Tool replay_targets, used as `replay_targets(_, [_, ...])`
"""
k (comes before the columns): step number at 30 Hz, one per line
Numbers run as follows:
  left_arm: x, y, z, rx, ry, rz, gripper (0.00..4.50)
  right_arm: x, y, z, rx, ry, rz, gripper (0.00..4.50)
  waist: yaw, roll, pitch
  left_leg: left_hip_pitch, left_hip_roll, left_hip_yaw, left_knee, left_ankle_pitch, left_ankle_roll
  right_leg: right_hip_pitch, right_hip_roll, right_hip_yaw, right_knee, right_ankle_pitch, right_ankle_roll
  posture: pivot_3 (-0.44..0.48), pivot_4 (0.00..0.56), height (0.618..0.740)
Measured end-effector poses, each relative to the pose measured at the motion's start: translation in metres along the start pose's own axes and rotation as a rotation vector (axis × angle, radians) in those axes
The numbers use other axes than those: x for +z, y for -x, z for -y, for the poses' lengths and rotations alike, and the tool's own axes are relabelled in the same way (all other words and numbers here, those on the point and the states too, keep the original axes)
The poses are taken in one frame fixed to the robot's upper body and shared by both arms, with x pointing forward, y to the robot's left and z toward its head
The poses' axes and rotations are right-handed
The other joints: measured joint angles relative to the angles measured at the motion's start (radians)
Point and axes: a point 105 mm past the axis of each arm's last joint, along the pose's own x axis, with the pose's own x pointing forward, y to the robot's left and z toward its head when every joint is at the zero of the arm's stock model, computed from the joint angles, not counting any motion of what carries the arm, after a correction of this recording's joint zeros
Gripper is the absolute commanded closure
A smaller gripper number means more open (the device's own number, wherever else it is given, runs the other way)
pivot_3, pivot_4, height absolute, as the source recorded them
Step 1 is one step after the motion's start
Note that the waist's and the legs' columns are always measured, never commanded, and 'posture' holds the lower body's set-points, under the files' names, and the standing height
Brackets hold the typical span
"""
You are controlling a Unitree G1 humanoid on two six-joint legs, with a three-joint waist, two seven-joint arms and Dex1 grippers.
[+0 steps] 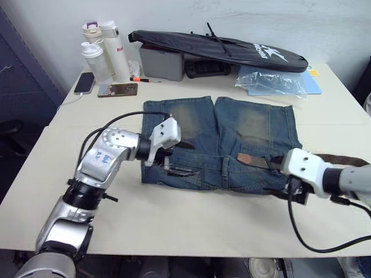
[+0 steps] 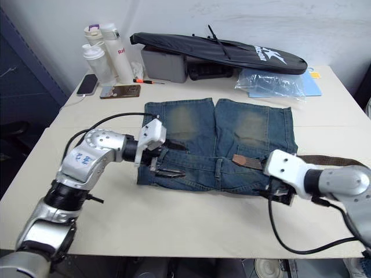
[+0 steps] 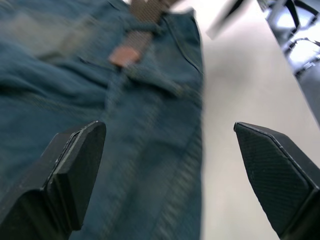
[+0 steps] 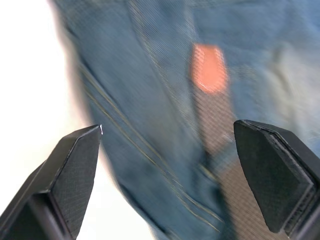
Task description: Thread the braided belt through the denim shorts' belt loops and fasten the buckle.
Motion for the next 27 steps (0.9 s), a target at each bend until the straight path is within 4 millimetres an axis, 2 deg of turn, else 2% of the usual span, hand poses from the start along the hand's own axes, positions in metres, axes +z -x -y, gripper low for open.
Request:
replay_targets(4, [0.014, -0.013, -0.010, -0.018, -0.045, 0.026, 0.00, -0.001, -0.003, 0.002, -0.085, -0.039, -0.015, 0.03, -0.002, 0.000, 0.000, 0.000, 0.001, 0.000, -0.001, 0.000, 0.000, 0.000, 0.001, 0.000, 0.000, 0.000, 0.000, 0.000, 0.150, 0.642])
replay_targets(8, [0.018, -0.018, -0.011, -0.039, -0.061, 0.035, 0.00, -0.007, -0.006, 0.007, -0.152, -0.068, -0.046, 0.03, -0.006, 0.001, 0.000, 0.001, 0.001, 0.000, -0.001, 0.000, 0.000, -0.001, 0.001, 0.000, 0.000, 0.000, 0.000, 0.000, 0.150, 0.642])
replay_targets(12, [0.006, -0.025, -0.005, -0.100, -0.059, -0.007, 0.00, -0.005, -0.016, 0.024, -0.261, -0.098, -0.050, 0.03, -0.010, 0.000, 0.000, 0.001, 0.002, 0.000, -0.001, 0.001, 0.001, -0.001, 0.002, 0.000, 0.002, 0.000, 0.000, 0.000, 0.150, 0.642])
replay_targets(20, [0.000, -0.020, -0.006, -0.091, -0.054, -0.034, 0.00, -0.014, -0.054, 0.043, -0.277, -0.085, -0.083, 0.03, -0.023, 0.001, -0.001, 0.000, 0.001, 0.000, -0.001, 0.001, 0.001, -0.002, 0.001, 0.000, 0.002, 0.000, 0.000, 0.000, 0.150, 0.642])
replay_targets(24, [-0.005, -0.018, -0.004, -0.068, -0.032, -0.038, 0.00, -0.015, -0.062, 0.051, -0.305, -0.056, -0.089, 0.03, -0.028, 0.000, -0.001, 0.000, 0.001, 0.001, -0.001, 0.001, 0.000, -0.002, 0.001, -0.001, 0.003, 0.000, 0.001, 0.000, 0.150, 0.642])
replay_targets(25, [-0.005, -0.016, -0.003, -0.059, -0.030, -0.041, 0.00, -0.017, -0.064, 0.053, -0.313, -0.067, -0.086, 0.40, -0.029, 0.000, -0.001, 0.000, 0.001, 0.001, -0.001, 0.002, 0.000, -0.002, 0.001, -0.001, 0.003, 0.000, 0.001, 0.000, 0.150, 0.642])
replay_targets(27, [-0.005, -0.014, -0.003, -0.048, -0.030, -0.044, 0.00, -0.018, -0.065, 0.053, -0.314, -0.074, -0.086, 0.67, -0.029, 0.000, -0.001, 0.000, 0.001, 0.001, 0.000, 0.002, -0.001, -0.002, 0.001, -0.001, 0.004, 0.000, 0.001, 0.000, 0.150, 0.642])
